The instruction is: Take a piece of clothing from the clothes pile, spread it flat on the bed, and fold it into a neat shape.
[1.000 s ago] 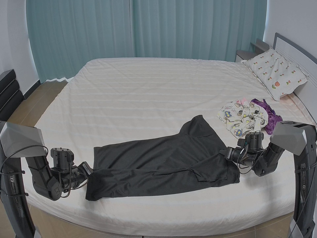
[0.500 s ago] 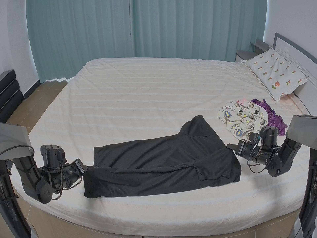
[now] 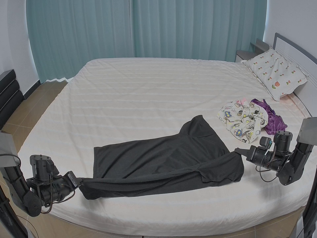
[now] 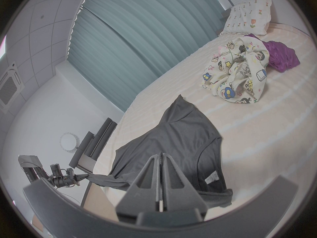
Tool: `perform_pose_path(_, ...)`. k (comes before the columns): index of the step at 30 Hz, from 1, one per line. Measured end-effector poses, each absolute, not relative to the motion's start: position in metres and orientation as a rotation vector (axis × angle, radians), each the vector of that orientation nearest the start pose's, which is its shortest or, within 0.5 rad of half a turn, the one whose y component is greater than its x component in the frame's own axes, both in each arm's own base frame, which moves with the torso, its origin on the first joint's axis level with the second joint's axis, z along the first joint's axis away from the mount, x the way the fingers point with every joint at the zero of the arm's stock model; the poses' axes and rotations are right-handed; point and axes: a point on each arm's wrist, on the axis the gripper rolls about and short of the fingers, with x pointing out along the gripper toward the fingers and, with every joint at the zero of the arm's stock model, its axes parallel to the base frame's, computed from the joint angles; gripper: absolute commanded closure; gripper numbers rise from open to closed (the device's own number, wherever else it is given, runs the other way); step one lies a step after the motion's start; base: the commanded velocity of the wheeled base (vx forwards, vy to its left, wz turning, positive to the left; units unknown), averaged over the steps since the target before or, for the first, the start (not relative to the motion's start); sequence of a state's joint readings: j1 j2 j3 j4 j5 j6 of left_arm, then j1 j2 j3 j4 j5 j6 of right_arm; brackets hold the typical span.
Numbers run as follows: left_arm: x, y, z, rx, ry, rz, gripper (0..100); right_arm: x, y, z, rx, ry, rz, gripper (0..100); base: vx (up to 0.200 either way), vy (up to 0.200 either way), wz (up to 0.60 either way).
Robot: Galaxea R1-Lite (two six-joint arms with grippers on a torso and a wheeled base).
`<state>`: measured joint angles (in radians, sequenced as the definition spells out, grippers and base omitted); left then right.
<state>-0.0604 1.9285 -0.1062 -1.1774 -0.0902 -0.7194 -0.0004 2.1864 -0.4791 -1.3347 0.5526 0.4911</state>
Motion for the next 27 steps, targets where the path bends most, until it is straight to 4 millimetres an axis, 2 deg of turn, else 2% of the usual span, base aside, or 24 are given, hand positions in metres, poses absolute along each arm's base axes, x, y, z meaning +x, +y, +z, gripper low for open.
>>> perform_pose_path(7,0.193,-0.016,0.034,-0.709,0.724,0.063,100,0.299,0.002,0.024,0.594,0.514,0.467,100,0.000,0.000,0.00)
perform_pose_path(16,0.184,-0.017,0.030,-0.692,0.810,0.025,100,0.285,-0.009,0.020,0.614,0.553,0.498,100,0.000,0.000,0.00)
perform_pose_path(21,0.193,-0.016,0.028,-0.688,0.803,0.033,100,0.294,-0.010,0.019,0.611,0.542,0.499,100,0.000,0.000,0.00)
perform_pose_path(27,0.218,-0.012,0.024,-0.687,0.765,0.069,100,0.317,-0.009,0.016,0.604,0.523,0.512,100,0.000,0.000,0.00)
